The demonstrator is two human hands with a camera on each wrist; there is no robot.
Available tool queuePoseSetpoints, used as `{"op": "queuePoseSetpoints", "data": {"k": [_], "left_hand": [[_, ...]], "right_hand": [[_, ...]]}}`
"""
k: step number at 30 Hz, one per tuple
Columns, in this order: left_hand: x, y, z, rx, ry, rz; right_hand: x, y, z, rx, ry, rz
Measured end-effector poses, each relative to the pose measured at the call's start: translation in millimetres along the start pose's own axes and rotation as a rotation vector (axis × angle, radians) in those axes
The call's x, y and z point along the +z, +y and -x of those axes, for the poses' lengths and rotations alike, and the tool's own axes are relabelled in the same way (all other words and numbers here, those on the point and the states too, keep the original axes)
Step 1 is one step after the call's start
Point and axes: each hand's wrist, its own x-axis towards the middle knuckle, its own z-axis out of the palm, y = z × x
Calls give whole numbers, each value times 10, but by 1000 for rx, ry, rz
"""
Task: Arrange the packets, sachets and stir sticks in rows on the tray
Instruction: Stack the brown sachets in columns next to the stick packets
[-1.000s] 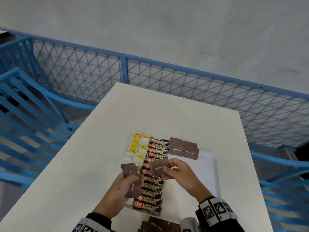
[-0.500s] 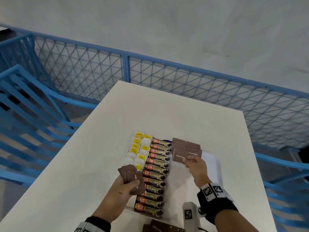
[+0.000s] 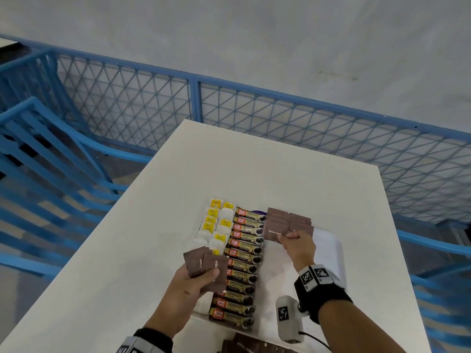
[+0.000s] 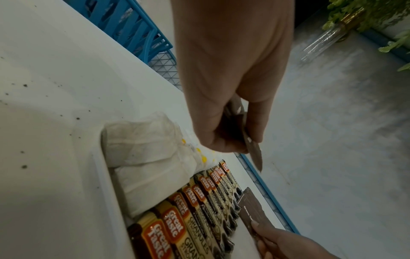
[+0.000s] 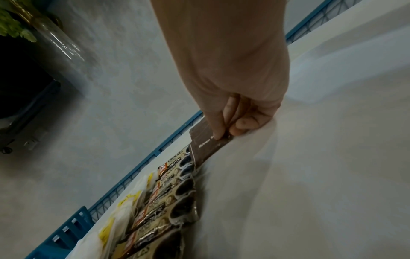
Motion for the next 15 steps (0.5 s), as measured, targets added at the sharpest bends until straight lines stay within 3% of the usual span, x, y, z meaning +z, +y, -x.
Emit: {"op": "queuePoseSetpoints", "data": {"k": [4,7,13,15], "left_hand": [[12,-4,-8,25,-18,11],[33,4,-3,33,-34,14],[105,-3,8,39,-44,-3],[117,0,19,33,-53,-14]], "right_hand": [[-40,-107,144,-70,37,-15],[-62,-262,404,-203,-50,-12],[-120,-509,1069,-318,-674,-5],[-131,-500,1191,-329,-808,-61]]}}
